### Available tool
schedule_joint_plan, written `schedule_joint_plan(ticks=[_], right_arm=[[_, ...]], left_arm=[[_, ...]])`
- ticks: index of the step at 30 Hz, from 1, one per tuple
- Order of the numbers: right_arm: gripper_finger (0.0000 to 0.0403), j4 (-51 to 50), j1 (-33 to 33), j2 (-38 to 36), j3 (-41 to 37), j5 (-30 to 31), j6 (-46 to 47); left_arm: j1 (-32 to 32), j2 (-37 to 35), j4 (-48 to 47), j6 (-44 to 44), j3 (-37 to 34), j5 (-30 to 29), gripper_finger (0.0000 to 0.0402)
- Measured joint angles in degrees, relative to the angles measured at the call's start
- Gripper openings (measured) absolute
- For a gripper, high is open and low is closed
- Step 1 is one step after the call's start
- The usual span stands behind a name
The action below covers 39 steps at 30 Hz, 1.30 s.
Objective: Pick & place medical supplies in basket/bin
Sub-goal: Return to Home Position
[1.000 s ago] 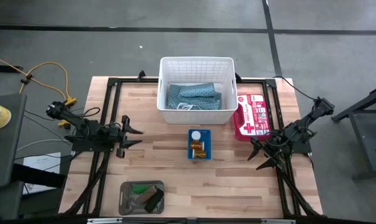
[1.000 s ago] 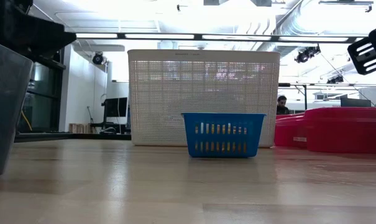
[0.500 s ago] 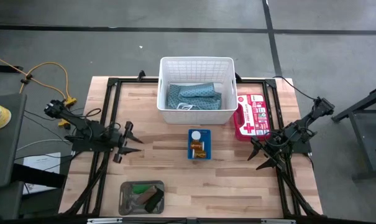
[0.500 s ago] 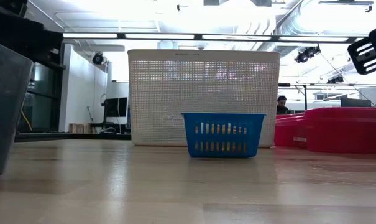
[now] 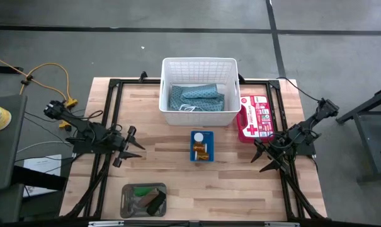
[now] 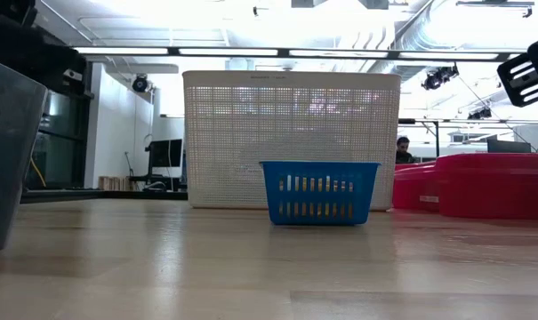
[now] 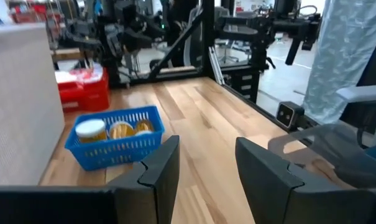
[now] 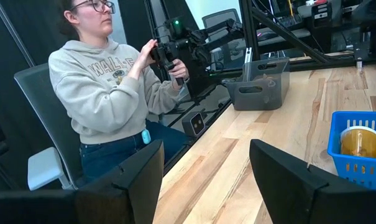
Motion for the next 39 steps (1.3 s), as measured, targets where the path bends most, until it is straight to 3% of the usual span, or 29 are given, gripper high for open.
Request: schedule_joint_plan(ticks=[39], right_arm=[[0.0226,0.0,0.0,0.0,0.01,0.0,0.0]], left_arm=[[0.0,2.02,0.07,-1.12,0.04,0.23,0.015]])
